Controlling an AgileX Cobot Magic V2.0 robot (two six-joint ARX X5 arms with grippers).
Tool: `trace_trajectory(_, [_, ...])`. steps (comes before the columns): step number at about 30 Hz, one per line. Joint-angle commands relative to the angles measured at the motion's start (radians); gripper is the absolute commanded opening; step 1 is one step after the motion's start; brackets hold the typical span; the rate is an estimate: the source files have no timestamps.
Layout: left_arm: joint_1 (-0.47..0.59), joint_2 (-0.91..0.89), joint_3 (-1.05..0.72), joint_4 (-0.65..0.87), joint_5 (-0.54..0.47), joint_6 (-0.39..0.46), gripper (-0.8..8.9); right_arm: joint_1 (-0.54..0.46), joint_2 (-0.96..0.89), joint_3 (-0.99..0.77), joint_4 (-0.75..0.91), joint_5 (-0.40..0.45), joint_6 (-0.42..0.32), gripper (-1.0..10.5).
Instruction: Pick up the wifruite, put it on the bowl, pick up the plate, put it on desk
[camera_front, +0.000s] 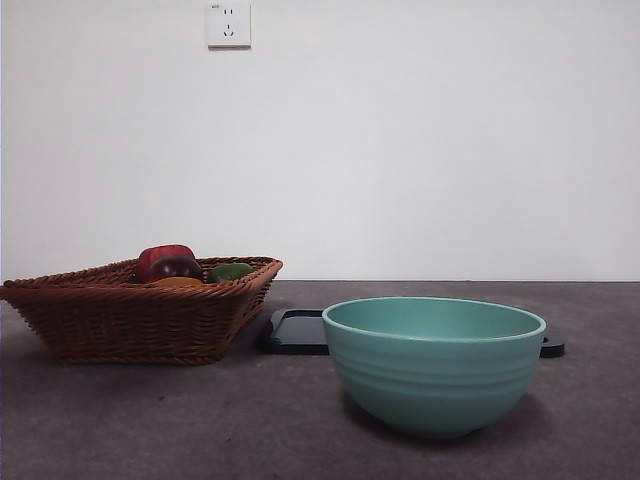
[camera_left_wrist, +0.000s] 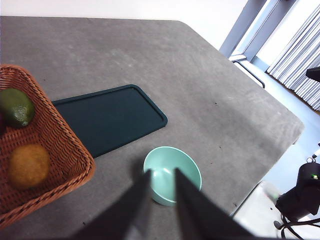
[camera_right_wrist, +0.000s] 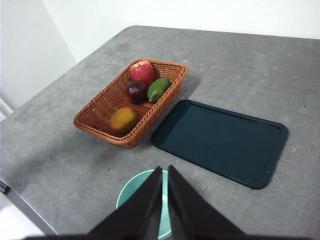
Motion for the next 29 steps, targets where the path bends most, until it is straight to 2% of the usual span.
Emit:
trace_trajectory(1, [-0.004,0.004,0.022,0.006,0.006,0.016,3.86,0.003,0.002,0.020,0.007,-0.002,-0.005,1.5])
trace_trajectory(4, [-0.004,0.004,0.022,0.006,0.006,0.016,5.56,0.003,0.002,0.020,0.006,0.008,0.006,4.1])
trace_trajectory(6, [-0.004,0.004,0.022,0.006,0.006,0.015,6.03,0.003,0.002,0.020,0.007,0.008,0.006,5.4])
trace_trajectory(8, [-0.004,0.004,0.022,0.006,0.006,0.015,6.04,0.003,0.002,0.020,0.007,0.008,0.006,5.9])
trace_trajectory(23, [-0.004,0.014,0.022,0.006,-0.011,0.003,5.92,0.003,0.002,0.020,0.009,0.007,0.008,6.0])
trace_trajectory(29, [-0.004,0.092,0.022,-0.014,-0.037,-0.013,5.92,0.003,0.002,0.020,0.014,0.007,0.008,6.0])
